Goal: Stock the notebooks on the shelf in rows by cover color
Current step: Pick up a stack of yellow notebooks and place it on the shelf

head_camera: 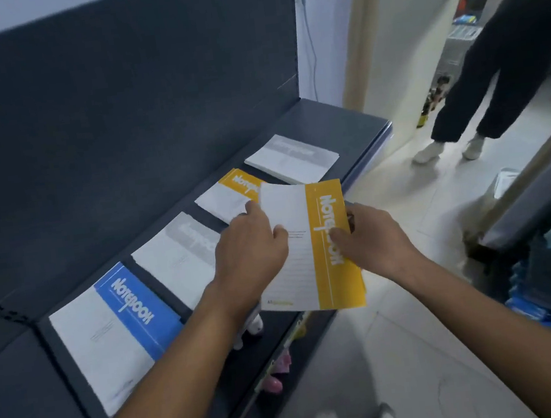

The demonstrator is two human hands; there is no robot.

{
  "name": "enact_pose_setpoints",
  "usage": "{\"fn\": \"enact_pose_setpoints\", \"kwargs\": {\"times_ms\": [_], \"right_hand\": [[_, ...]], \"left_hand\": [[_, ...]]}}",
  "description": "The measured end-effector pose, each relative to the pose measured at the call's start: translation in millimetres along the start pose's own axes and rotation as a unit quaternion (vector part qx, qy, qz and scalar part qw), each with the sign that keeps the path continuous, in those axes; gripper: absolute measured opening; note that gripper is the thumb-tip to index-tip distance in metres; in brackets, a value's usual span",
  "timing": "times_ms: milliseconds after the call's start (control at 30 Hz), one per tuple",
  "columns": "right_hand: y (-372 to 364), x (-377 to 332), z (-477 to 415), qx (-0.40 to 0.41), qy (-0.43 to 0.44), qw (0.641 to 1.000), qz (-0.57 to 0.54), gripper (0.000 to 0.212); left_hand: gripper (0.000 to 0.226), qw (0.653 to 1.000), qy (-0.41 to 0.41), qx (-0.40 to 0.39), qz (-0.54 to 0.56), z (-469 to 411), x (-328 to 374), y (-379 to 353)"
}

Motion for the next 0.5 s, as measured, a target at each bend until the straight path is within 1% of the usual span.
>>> {"fn": "enact_pose_setpoints", "kwargs": {"times_ms": [100, 233, 367, 500], "right_hand": [[18.0, 21.0, -34.3, -0.017, 0.013, 1.0, -0.003, 0.023], [38.9, 40.9, -80.2, -0.035, 0.026, 0.999, 0.001, 0.022], [50.2, 52.4, -120.3, -0.068, 0.042, 0.997, 0.004, 0.024], [64.0, 60.0, -169.7, -0.061, 0.062, 0.996, 0.015, 0.023]], "left_hand": [[0.044, 1.0, 0.025, -0.003, 0.008, -25.1, 24.9, -17.3], [0.041, 0.997, 0.08, 0.003, 0.005, -52.6, 52.8, -28.3], [0.034, 0.994, 0.107, 0.025, 0.003, -83.4, 71.6, -36.5], [0.02, 0.993, 0.111, 0.046, 0.0, -122.5, 87.4, -45.0]]}}
Point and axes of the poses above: each hand's wrist, its own z-axis away from the middle knuckle, its own y-axis out of the back of the hand, x = y × z, the point moved 8 cm from there along -z, towards the middle knuckle, and after that the axes turned 1 degree about -y, right-handed, at the moved point
